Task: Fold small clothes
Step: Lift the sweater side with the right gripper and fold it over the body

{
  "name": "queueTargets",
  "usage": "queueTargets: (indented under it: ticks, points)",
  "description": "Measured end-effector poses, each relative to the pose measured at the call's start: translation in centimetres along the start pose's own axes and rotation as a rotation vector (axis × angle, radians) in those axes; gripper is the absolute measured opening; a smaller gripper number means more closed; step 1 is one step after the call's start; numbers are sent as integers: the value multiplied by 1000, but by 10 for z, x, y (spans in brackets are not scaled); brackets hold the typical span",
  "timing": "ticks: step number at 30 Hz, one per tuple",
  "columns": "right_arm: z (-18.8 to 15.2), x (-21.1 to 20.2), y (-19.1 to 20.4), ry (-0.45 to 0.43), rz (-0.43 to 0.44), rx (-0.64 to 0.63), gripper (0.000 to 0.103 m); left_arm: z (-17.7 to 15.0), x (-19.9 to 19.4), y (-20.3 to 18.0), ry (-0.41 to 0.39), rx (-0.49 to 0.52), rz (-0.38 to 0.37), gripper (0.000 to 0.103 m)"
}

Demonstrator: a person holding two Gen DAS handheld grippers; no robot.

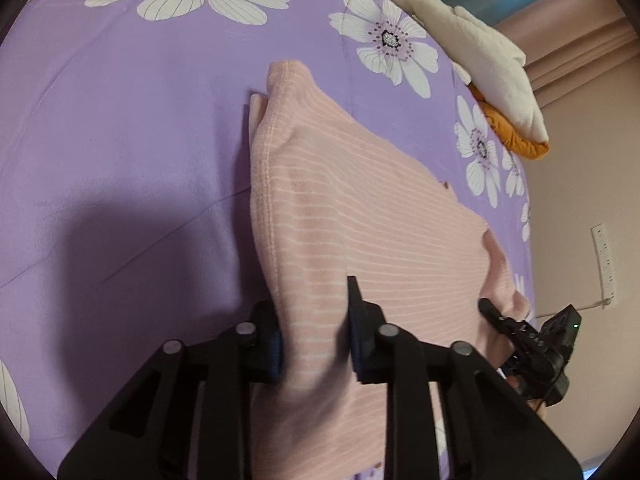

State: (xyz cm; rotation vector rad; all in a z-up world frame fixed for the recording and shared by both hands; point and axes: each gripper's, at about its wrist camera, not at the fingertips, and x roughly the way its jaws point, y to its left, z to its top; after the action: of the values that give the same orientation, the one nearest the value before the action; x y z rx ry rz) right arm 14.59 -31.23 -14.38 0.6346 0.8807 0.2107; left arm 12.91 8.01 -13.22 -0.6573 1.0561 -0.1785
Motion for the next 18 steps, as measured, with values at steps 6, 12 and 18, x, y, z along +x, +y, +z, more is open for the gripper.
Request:
queueTargets:
  ticks: [6, 12, 18]
  points:
    - [-8, -42, 29, -84, 0, -112, 15, -9, -26, -19, -29, 33, -43, 19]
    - [-23, -86, 43, -99, -6, -164, 15, -46, -50, -25, 2, 60, -55, 20]
    - [-50, -113, 30, -62, -40, -138, 15, -92, -62, -22, 41, 67, -35, 20]
